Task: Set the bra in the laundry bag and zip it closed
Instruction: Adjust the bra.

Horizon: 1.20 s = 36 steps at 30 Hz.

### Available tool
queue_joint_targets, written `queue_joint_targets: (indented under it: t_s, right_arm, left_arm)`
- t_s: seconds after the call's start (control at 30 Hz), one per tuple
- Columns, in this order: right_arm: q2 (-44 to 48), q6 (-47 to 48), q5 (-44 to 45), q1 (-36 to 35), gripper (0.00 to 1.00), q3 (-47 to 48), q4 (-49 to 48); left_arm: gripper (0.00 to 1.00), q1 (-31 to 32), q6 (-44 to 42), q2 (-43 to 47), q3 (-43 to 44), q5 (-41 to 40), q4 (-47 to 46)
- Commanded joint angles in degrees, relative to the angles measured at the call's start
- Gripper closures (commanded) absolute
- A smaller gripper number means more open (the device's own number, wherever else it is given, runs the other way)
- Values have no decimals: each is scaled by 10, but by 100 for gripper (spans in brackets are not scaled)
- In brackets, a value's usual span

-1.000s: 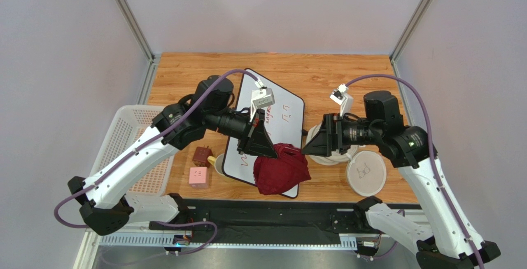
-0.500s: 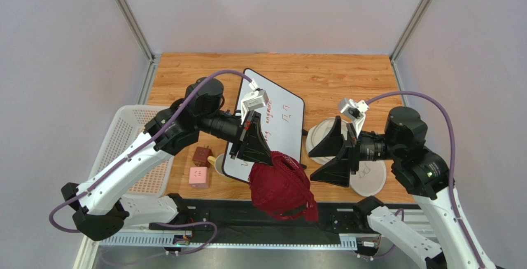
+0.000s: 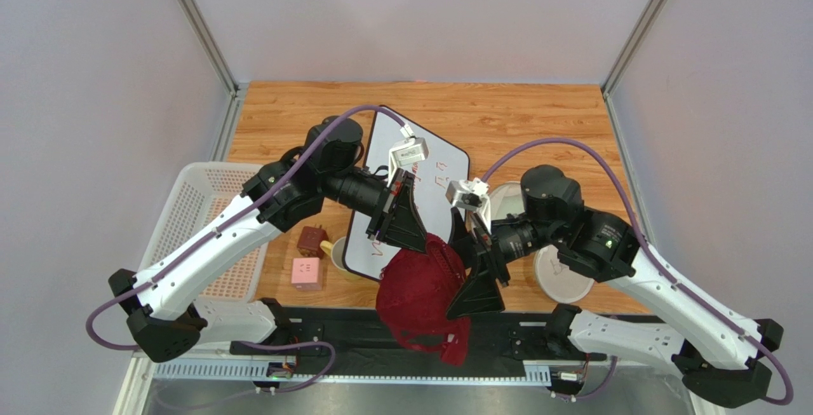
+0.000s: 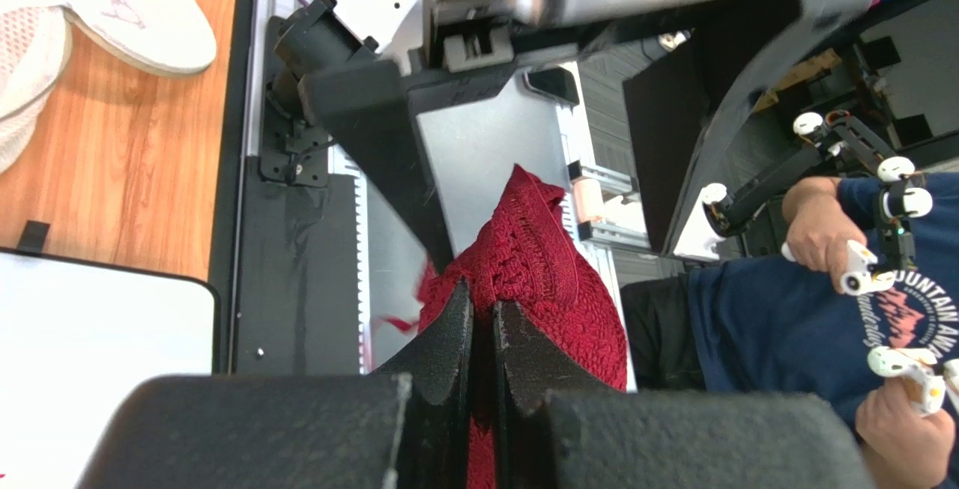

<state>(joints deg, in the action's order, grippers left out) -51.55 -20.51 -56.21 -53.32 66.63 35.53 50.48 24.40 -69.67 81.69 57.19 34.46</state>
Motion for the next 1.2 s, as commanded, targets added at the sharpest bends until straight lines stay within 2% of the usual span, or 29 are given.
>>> queue_joint_targets:
  t_s: [0.0, 0.17, 0.23, 0.33, 0.37, 0.4, 0.57, 0.6, 0.63, 0.67, 0.77, 0.8, 0.87, 0.93, 0.97, 1.07, 1.17]
  right_arm:
    - [-13, 41, 109, -24, 0, 17, 27]
    - [-6, 2, 145, -26, 0, 1, -26]
    - [-2, -10, 156, -25, 4, -7, -37]
    - [-2, -29, 158, -26, 23, -15, -51]
    - [-2, -34, 159, -26, 37, -17, -56]
    - [-2, -43, 160, -26, 44, -20, -58]
    - [14, -87, 159, -26, 52, -41, -96]
    - [16, -95, 163, -26, 54, -41, -98]
    - [17, -108, 162, -26, 59, -42, -99]
    - [17, -115, 162, -26, 70, -41, -100]
    - [16, -144, 156, -25, 75, -45, -105]
    - [15, -148, 150, -25, 78, -44, -106]
    - [14, -166, 153, -22, 85, -44, -101]
    - [9, -177, 145, -19, 86, -41, -101]
    - [7, -195, 142, -14, 91, -39, -101]
    - [-7, -229, 127, -1, 97, -27, -102]
    - [-17, -254, 113, 10, 95, -13, -107]
  left_arm:
    - [100, -1, 15, -6, 23, 12, -17]
    - [100, -2, 15, -5, 20, 2, -7]
    - [100, -1, 17, -3, 16, -1, -8]
    - [100, -1, 23, 0, 13, -1, -11]
    - [100, -1, 25, 1, 12, 0, -12]
    - [100, -2, 26, 1, 12, 0, -13]
    - [98, -2, 26, 8, 2, 2, -20]
    - [93, -1, 26, 10, 0, 2, -22]
    - [91, -2, 25, 15, -2, 3, -28]
    - [89, -2, 25, 19, -5, 2, -31]
    - [68, -1, 20, 31, -16, -4, -39]
    - [27, -2, 20, 37, -23, -2, -45]
    - [9, -2, 15, 51, -30, 5, -53]
    - [4, -1, 13, 66, -39, 4, -54]
    - [4, -1, 11, 70, -43, 4, -54]
    - [3, 8, 8, 83, -59, -20, -48]
    - [1, 32, 5, 82, -60, -51, -40]
